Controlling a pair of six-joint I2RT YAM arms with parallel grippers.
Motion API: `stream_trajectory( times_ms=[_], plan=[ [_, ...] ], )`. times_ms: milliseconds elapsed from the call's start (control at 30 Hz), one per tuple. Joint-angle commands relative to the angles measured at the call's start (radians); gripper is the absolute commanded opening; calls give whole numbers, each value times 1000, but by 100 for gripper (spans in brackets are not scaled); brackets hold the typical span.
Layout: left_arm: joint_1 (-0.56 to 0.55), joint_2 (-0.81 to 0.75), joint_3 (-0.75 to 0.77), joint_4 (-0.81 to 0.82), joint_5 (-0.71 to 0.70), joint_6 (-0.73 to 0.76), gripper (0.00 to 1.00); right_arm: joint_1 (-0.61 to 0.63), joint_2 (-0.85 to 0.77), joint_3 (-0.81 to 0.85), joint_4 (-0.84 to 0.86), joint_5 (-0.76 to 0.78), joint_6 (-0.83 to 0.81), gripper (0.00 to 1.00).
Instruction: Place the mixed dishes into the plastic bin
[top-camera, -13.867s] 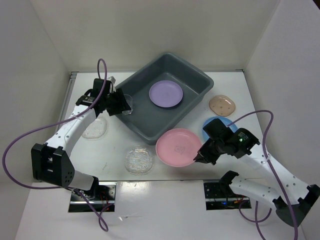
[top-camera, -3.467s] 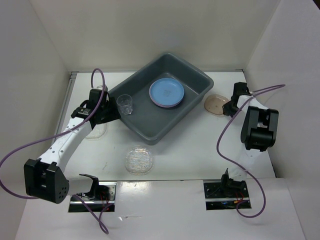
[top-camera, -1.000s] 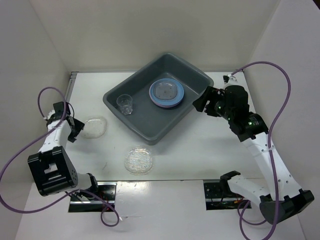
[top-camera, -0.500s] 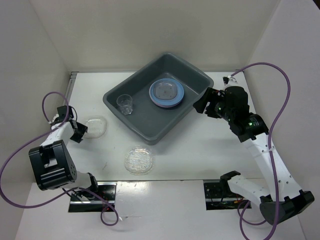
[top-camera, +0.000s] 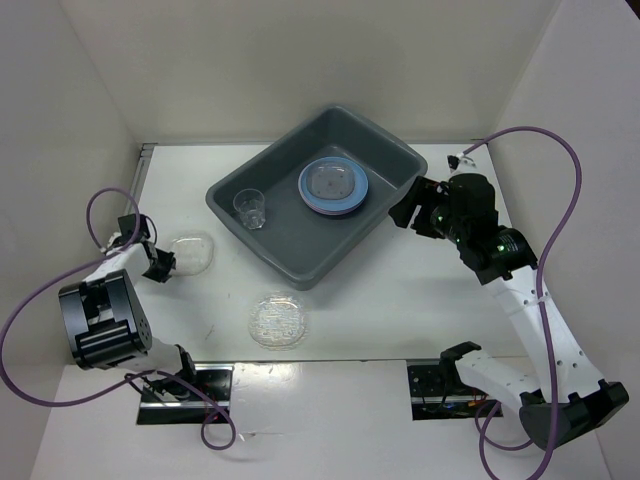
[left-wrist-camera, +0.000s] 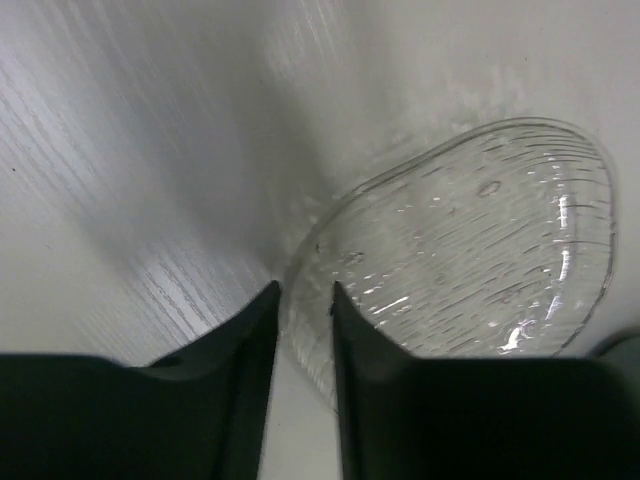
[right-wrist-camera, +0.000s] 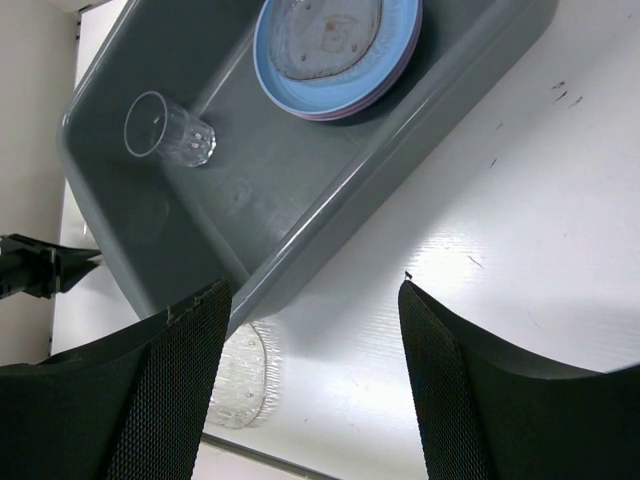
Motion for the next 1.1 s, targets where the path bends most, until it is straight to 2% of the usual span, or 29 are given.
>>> stream_trajectory(
  times_ms=[0,133,167,300,367,500,600,700,733,833,867,967,1067],
  plan=[
    [5,7,-7,28,7,-21,28,6,-27,28,-16,27,2,73],
    [5,16,-7,38,-2,-21,5,6,-27,28,-16,27,2,73],
    [5,16,2,28,-13,-21,3,6,-27,28,-16,27,2,73],
    [5,7,57,-33,-62,-30,0,6,-18,37,-7,27,2,73],
    [5,-4,106,-80,-146,-30,0,6,-18,37,-7,27,2,73],
    [5,-16,263,-189,-307,-27,0,6,0,55,-7,7,2,73],
    [15,-16,389,-219,-335,-4,0,6,0,65,-7,-4,2,73],
    [15,-16,482,-179,-224,65,0,6,10,65,2,-13,2,73],
    [15,-16,529,-168,-125,87,0,6,10,65,2,-22,2,73],
    [15,-16,587,-108,48,139,0,6,10,65,11,-48,2,73],
    [2,-16,617,-98,153,139,0,6,19,65,11,-48,11,73],
    [-78,-7,637,-47,327,148,0,6,19,55,11,-57,21,73],
    [-213,12,650,10,384,98,0,6,8,37,20,-57,45,73]
  ],
)
